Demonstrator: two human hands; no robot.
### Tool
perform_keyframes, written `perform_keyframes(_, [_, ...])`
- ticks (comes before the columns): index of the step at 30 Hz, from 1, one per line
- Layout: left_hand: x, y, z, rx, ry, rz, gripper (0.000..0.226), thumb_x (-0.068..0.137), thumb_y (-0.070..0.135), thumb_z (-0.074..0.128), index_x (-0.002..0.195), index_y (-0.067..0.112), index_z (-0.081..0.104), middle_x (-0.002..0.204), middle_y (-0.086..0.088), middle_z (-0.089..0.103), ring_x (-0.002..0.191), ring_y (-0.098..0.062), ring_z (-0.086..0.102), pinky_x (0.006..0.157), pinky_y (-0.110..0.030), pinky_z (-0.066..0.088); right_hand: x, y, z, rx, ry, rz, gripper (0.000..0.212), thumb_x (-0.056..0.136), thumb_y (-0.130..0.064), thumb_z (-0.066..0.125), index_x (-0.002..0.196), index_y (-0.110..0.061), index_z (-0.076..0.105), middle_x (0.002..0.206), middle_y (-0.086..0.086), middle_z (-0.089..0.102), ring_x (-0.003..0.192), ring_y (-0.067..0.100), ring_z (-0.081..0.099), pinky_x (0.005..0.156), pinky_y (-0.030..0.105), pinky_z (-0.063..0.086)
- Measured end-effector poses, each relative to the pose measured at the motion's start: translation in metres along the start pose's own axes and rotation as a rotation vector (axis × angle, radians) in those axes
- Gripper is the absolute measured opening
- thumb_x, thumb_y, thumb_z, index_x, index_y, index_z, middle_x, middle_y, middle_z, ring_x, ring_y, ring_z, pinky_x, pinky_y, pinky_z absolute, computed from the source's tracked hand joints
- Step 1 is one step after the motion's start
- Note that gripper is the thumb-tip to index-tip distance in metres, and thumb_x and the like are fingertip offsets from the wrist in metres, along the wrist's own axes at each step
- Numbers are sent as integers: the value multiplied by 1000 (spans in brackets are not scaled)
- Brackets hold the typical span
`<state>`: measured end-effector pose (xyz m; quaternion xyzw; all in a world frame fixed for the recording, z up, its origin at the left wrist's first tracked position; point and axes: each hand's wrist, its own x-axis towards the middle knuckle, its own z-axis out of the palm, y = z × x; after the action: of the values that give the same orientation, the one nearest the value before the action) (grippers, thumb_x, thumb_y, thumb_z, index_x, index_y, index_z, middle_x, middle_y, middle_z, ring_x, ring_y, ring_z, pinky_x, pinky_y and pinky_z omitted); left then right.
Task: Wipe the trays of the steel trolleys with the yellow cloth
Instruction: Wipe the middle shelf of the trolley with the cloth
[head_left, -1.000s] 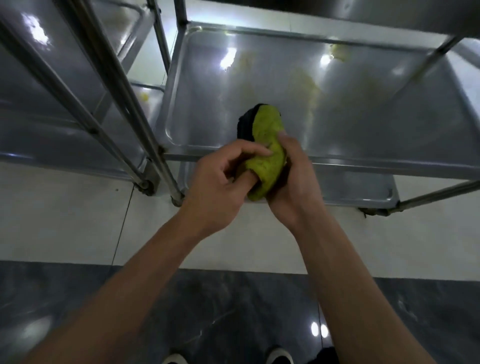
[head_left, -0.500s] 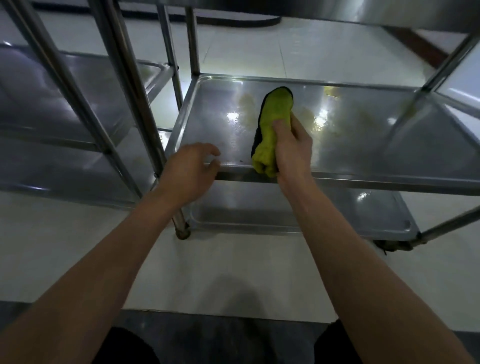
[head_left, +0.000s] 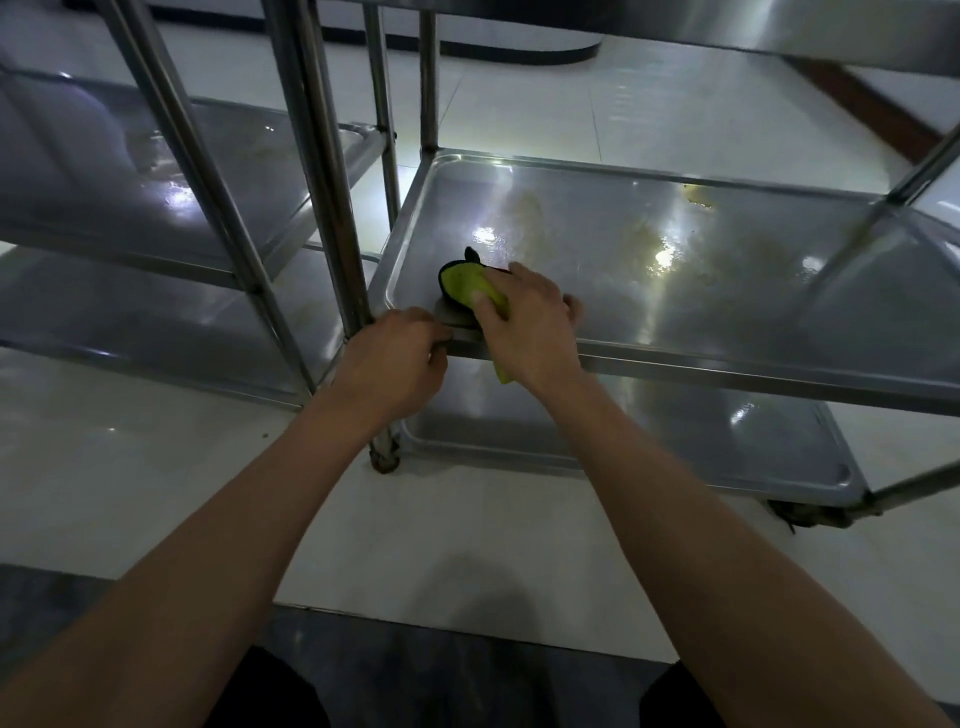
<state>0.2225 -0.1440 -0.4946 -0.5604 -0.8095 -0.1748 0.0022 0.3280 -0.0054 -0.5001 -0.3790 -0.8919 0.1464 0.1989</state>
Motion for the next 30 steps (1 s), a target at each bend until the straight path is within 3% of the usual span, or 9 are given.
perform_keyframes(2, [-1, -1, 1, -2, -2, -8, 29, 96, 18, 51, 116, 19, 72, 111, -4, 63, 104, -28, 59, 85, -45, 54, -7, 7, -1, -1, 24, -119, 42, 103, -43, 36, 140, -32, 53, 155, -1, 42, 145, 22, 31, 118, 53, 18])
perform_keyframes(6, [-4, -2, 6, 4, 49, -42, 32, 95, 22, 56, 123, 24, 71, 120, -9, 59, 112, -31, 55, 89, -45, 51, -20, 20, -4, -66, -3, -334, 47, 101, -35, 43, 147, -27, 45, 158, 1, 38, 148, 22, 26, 120, 46, 21])
perform_keyframes(11, [-12, -4, 13, 30, 119, -26, 35, 91, 17, 61, 124, 21, 70, 118, -12, 61, 111, -34, 56, 88, -45, 50, -22, 27, -5, -56, -28, -273, 52, 103, -38, 42, 153, -24, 37, 162, 3, 29, 150, 26, 21, 121, 45, 19])
perform_keyframes(16, [-11, -5, 15, 23, 130, -38, 36, 91, 19, 59, 124, 14, 68, 121, -10, 62, 111, -31, 59, 93, -45, 51, -15, 16, -4, 40, -42, -228, 51, 102, -30, 51, 150, -14, 42, 157, 10, 38, 142, 31, 36, 117, 43, 27])
perform_keyframes(20, [-10, -9, 15, -27, 126, -70, 27, 93, 17, 56, 115, 6, 66, 120, -8, 62, 106, -28, 61, 86, -44, 53, -4, -10, 3, 125, -43, -222, 40, 103, -23, 50, 141, -12, 52, 146, 11, 51, 126, 30, 52, 99, 37, 42])
perform_keyframes(23, [-11, -12, 16, -51, 122, -58, 29, 93, 13, 55, 118, 9, 68, 124, -5, 62, 109, -26, 61, 86, -45, 53, 10, -34, 13, 18, -63, -345, 26, 100, -10, 49, 122, -7, 63, 122, 16, 63, 102, 33, 62, 78, 31, 43])
perform_keyframes(26, [-13, -14, 16, -77, 114, -74, 27, 93, 13, 54, 116, 10, 69, 122, -5, 61, 103, -28, 63, 82, -45, 53, 29, -45, 22, -13, -217, -352, 36, 104, -18, 38, 130, -9, 62, 134, 13, 59, 118, 31, 56, 95, 38, 44])
perform_keyframes(28, [-15, -17, 17, -79, 118, -77, 26, 94, 14, 54, 115, 8, 68, 122, -7, 59, 98, -31, 64, 80, -46, 53, 42, -47, 25, -32, -331, -383, 40, 107, -21, 36, 141, -13, 56, 151, 6, 48, 141, 25, 38, 110, 34, 27])
perform_keyframes(30, [-16, -20, 19, -65, 129, -79, 24, 95, 17, 54, 112, 8, 67, 121, -7, 57, 94, -33, 64, 75, -46, 54, 50, -48, 27, -30, -390, -416, 40, 108, -20, 37, 145, -16, 52, 159, 1, 37, 150, 20, 24, 115, 28, 14])
